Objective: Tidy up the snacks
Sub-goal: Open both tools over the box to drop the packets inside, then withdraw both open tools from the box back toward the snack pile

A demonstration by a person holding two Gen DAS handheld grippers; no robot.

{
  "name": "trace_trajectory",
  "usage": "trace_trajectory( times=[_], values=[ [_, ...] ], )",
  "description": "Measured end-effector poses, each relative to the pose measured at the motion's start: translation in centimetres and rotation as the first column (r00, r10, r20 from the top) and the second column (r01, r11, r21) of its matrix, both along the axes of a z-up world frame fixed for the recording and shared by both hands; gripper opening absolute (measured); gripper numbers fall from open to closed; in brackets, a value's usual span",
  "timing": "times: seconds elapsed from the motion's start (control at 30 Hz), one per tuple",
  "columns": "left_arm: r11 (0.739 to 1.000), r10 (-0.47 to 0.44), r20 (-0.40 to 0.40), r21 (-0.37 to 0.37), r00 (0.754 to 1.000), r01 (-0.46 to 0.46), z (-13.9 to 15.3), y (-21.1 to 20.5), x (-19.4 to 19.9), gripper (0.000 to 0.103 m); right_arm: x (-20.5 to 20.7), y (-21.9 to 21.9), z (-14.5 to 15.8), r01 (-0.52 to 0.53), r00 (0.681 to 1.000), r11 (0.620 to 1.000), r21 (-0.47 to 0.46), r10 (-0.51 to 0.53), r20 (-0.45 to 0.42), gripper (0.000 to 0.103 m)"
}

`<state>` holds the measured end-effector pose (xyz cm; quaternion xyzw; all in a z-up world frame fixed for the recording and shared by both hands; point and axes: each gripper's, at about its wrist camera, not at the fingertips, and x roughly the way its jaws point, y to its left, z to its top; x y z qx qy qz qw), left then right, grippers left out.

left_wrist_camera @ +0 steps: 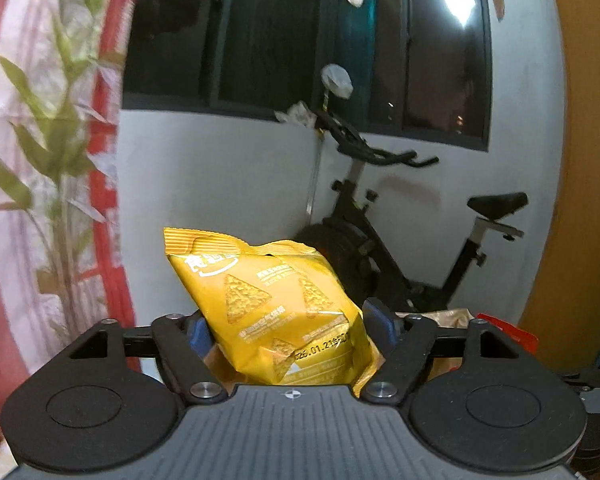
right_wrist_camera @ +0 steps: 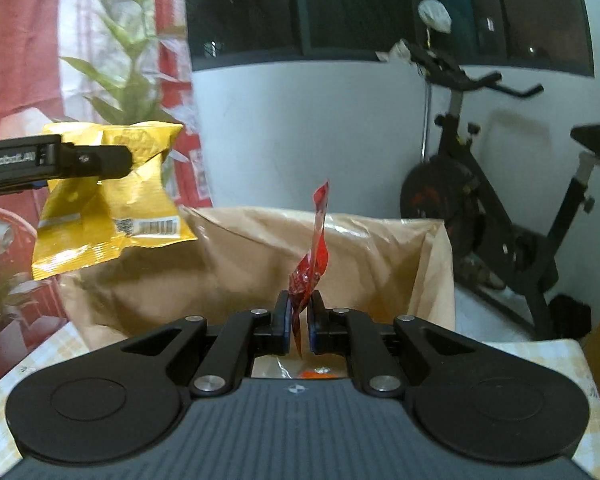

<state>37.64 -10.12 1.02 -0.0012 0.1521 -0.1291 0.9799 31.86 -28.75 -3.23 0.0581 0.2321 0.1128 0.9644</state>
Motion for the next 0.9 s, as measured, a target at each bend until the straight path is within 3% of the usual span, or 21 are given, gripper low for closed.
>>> trace_trajectory(
  times=[0.13, 0.33, 0.9],
  values=[
    [0.999, -0.025, -0.046, 0.024, 0.999, 0.027, -0.8, -0.7, 1.6, 0.086, 0.8, -0.7, -0.8, 0.022, 0.999, 1.0, 0.012, -0.021, -0.045, 0.012],
    [0.999, -0.011, -0.061, 0.043, 0.998, 0.013, -1.1, 0.5, 0.5, 0.087, -0.1, -0.9, -0.7, 0.011, 0.999, 1.0, 0.006, -0.011, -0.045, 0.028],
    [0.995, 0.066, -0.07, 0.073, 0.995, -0.061, -0.3, 7.5, -8.8, 0.087, -6.8, 0.4, 1.1, 0.03, 0.999, 0.997, -0.074, -0.028, 0.019, 0.036]
  ],
)
